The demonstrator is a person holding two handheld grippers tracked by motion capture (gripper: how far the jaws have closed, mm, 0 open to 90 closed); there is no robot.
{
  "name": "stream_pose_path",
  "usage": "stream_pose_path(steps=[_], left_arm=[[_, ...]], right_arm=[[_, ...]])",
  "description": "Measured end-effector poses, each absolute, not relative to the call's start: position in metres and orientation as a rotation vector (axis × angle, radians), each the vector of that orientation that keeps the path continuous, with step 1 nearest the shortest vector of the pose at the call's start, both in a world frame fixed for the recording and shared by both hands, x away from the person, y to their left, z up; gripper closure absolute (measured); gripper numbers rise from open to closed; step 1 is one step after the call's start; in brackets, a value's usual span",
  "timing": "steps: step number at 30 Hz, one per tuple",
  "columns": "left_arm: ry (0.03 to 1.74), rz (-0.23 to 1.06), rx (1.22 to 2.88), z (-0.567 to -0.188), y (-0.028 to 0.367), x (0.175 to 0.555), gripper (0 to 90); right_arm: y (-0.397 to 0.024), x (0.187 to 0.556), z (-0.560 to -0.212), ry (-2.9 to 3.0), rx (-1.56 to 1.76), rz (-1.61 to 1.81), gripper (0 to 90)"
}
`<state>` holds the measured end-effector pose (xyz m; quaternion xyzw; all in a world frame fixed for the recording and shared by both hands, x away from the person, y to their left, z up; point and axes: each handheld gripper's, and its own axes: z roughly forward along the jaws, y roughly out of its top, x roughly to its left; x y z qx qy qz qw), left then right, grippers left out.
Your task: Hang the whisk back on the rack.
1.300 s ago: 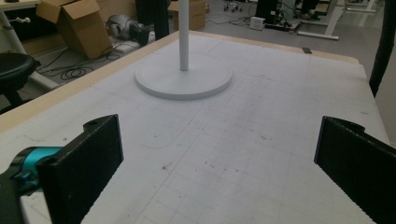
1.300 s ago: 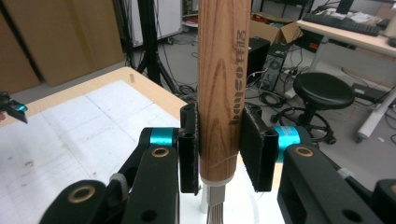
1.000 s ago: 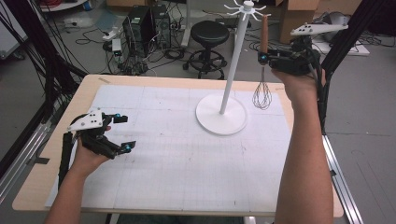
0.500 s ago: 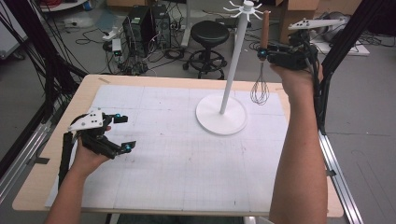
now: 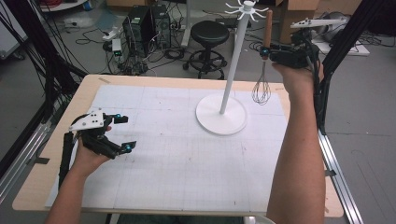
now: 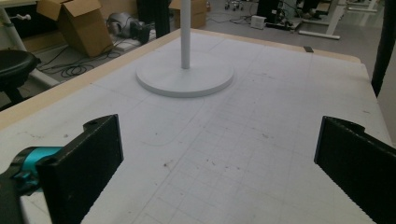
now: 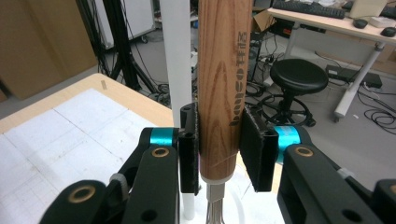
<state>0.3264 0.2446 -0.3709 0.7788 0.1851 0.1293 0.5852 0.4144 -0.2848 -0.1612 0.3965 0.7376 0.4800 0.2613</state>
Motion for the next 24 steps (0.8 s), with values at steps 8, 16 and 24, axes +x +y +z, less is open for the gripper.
stream_pose_path(steps=[8,16,24], left_arm=[[0.435,0.301,1.813,-0.371,0.245,0.326,1.7],[0.435,0.302,1.812,-0.371,0.245,0.326,1.7],[0.435,0.301,1.814,-0.371,0.245,0.326,1.7]], right_arm=[[-0.277,0.419,-0.166,2.024,1.063,1.289,70.1],[-0.273,0.422,-0.168,2.018,1.074,1.289,70.1],[-0.271,0.423,-0.17,2.022,1.074,1.276,60.5]])
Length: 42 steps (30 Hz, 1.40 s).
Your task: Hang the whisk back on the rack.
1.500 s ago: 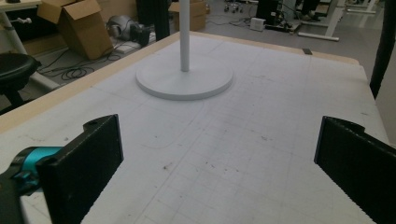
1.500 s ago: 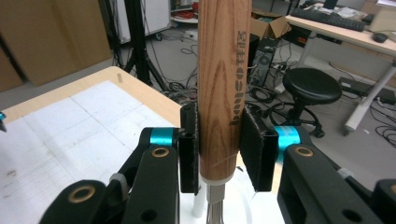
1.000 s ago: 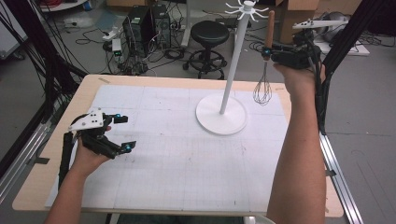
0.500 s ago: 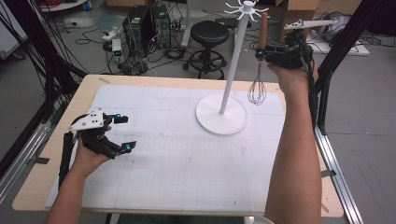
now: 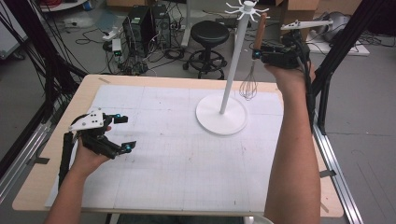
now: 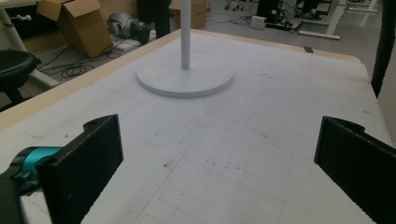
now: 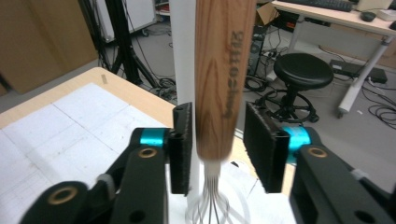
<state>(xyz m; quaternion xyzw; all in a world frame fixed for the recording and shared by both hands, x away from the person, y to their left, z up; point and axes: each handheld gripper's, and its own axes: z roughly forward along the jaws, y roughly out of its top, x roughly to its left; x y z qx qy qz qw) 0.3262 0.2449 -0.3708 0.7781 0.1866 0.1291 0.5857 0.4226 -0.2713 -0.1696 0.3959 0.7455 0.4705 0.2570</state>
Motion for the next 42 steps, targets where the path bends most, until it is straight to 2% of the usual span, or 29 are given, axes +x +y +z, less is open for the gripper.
stream_pose_path(steps=[16,28,42], left_arm=[[0.428,0.293,1.81,-0.37,0.244,0.326,1.7],[0.432,0.297,1.834,-0.372,0.241,0.326,1.7],[0.428,0.295,1.832,-0.372,0.241,0.326,1.7]], right_arm=[[-0.288,0.4,-0.194,2.034,1.021,1.353,42.9],[-0.287,0.367,-0.207,2.049,0.897,1.424,39.2],[-0.279,0.353,-0.228,2.087,0.838,1.439,35.7]])
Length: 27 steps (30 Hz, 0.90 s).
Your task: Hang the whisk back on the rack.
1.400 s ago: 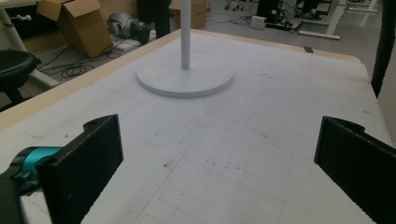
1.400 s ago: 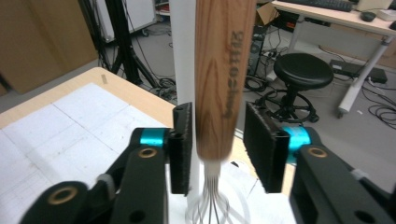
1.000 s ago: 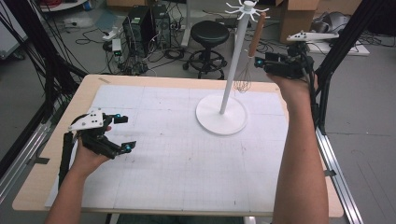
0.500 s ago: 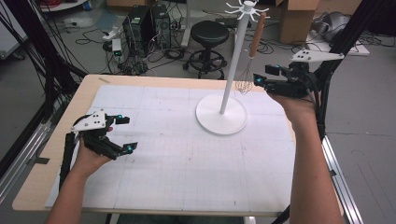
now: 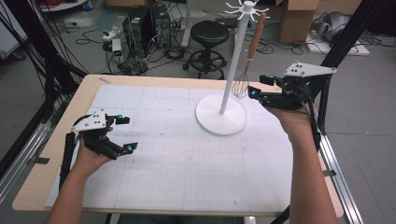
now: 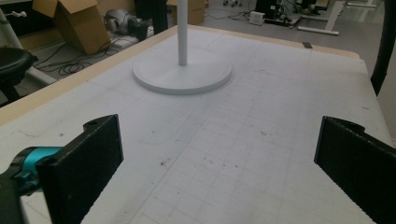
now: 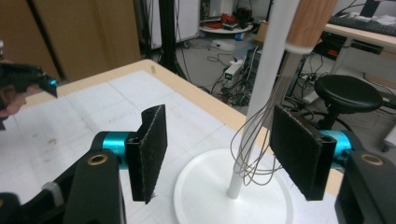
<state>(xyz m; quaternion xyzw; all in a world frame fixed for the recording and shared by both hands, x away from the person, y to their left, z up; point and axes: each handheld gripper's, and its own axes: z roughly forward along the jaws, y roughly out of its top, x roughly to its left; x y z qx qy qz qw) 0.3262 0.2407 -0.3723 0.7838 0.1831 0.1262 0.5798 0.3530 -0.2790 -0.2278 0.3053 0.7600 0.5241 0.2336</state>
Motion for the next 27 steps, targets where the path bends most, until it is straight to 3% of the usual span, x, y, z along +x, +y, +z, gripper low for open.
stream_pose_path(steps=[27], left_arm=[[0.427,0.291,1.836,-0.374,0.239,0.326,1.7]], right_arm=[[-0.258,0.335,-0.305,2.37,0.75,1.469,21.4]])
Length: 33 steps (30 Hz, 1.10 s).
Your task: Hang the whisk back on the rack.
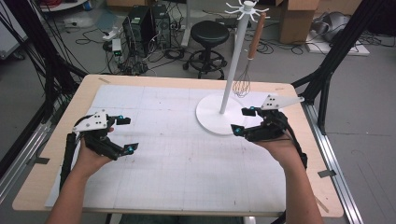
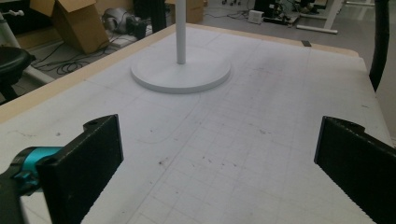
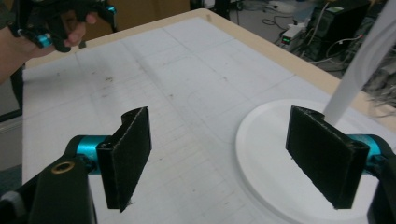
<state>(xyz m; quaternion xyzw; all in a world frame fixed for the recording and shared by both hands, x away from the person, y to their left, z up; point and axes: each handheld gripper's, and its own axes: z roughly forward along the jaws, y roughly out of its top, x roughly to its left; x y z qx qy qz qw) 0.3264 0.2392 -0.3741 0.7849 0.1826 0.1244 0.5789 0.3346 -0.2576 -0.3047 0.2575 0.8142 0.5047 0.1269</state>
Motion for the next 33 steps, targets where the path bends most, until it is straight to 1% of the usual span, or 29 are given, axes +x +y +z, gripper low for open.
stream_pose_path(steps=[15,33], left_arm=[[0.426,0.282,1.849,-0.377,0.237,0.327,1.7],[0.433,0.258,1.864,-0.384,0.233,0.328,1.7]], right_arm=[[-0.256,0.324,-0.343,2.384,0.744,1.486,20.3],[-0.241,0.311,-0.385,2.446,0.726,1.446,17.6]])
